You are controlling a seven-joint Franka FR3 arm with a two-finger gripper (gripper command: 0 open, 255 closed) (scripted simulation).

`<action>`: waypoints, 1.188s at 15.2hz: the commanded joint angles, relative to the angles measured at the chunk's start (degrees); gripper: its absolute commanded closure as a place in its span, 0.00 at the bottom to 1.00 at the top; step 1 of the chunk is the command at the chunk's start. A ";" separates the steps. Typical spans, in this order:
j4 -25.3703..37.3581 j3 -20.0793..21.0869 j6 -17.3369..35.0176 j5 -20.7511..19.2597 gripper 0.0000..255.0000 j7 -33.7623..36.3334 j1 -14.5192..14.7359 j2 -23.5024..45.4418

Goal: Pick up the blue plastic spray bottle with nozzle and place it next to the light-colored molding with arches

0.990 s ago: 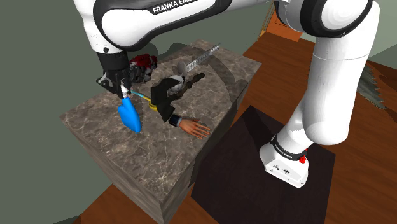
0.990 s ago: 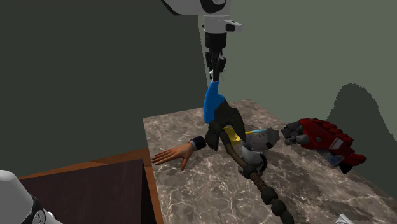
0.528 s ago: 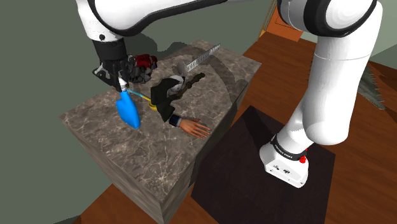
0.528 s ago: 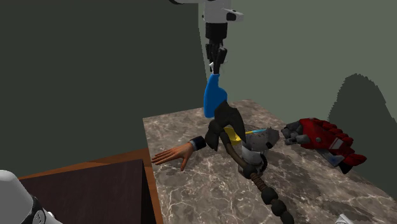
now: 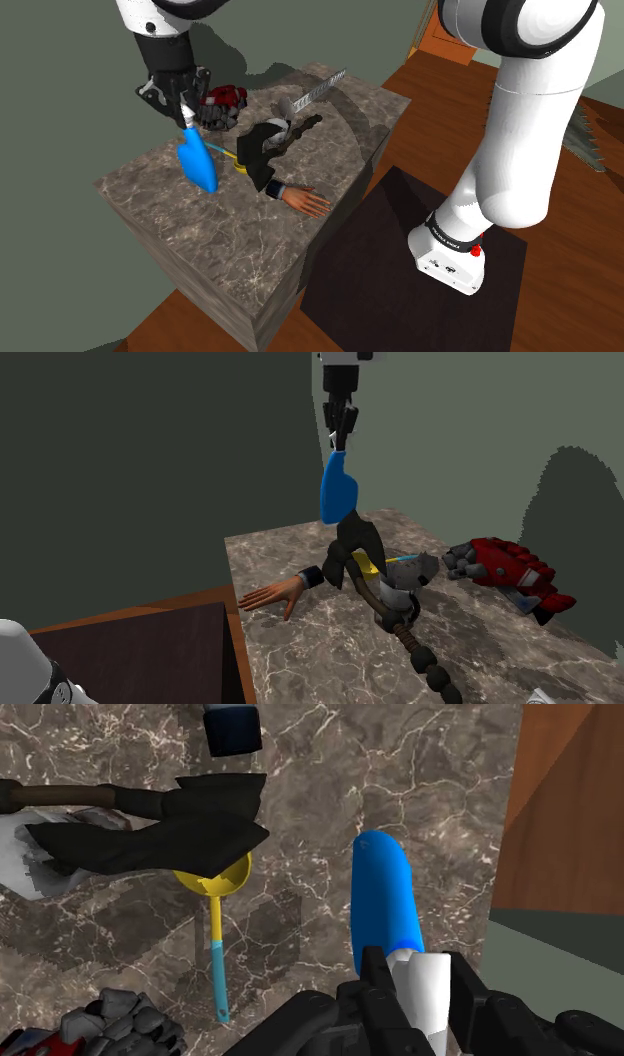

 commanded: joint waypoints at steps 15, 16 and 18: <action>-6.80 -1.73 -2.36 4.53 1.00 -9.36 -7.72 -10.23; -8.41 -2.17 -1.90 5.10 1.00 -10.77 -8.74 -11.52; -11.34 -3.13 -1.11 6.13 1.00 -13.62 -10.64 -13.90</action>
